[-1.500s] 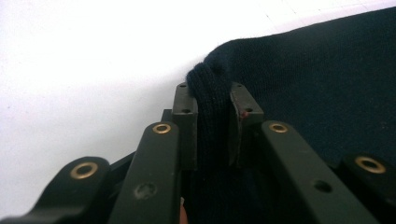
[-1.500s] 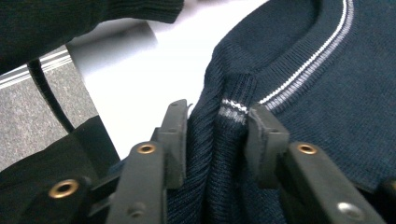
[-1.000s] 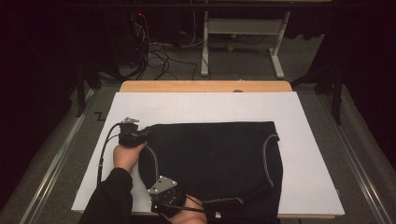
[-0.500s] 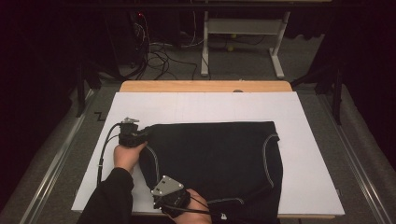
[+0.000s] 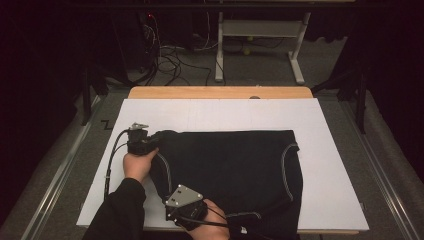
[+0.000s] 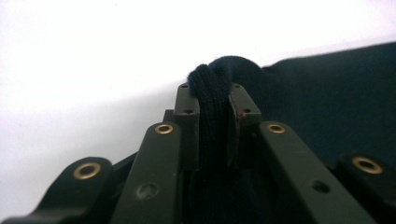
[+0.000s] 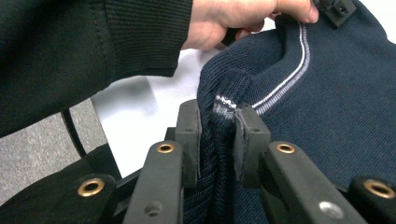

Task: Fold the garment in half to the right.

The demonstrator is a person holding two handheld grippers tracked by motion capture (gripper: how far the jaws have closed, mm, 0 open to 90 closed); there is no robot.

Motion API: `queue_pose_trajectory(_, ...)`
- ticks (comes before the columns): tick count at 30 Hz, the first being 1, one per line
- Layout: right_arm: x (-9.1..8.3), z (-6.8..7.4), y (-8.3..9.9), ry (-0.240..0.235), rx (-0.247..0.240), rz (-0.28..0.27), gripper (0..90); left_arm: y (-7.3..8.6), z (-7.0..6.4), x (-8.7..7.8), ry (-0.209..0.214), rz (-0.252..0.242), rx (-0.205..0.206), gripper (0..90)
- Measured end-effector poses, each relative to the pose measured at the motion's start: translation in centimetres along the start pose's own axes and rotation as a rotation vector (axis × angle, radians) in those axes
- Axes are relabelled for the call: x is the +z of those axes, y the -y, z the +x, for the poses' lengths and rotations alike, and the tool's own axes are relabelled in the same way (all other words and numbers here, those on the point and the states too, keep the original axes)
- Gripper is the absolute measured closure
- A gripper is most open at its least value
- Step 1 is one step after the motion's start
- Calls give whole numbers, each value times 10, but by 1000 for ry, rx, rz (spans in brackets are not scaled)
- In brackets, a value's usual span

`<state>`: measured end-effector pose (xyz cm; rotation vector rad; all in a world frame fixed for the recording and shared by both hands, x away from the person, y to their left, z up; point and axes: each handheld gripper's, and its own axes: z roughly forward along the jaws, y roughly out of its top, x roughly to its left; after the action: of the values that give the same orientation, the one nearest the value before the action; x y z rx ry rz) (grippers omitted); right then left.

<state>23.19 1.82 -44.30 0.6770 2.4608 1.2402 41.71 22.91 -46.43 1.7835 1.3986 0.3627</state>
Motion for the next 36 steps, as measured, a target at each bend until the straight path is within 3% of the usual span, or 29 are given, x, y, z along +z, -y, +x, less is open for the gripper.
queue_pose_trajectory(5, -5, -2, -4, 1, -1, -18, 755, -9, -5, -3, 32, -27, -30, 736)
queue_pose_trajectory(10, -11, -5, -7, 5, -1, -42, 755, -18, -11, -8, 12, -43, -4, 746)
queue_pose_trajectory(22, -21, -8, -21, 9, -16, -93, 756, -33, -11, -23, -24, -86, 9, 766)
queue_pose_trajectory(36, -8, 4, -43, 0, -53, -105, 755, -34, 13, -41, -67, -101, 4, 767)
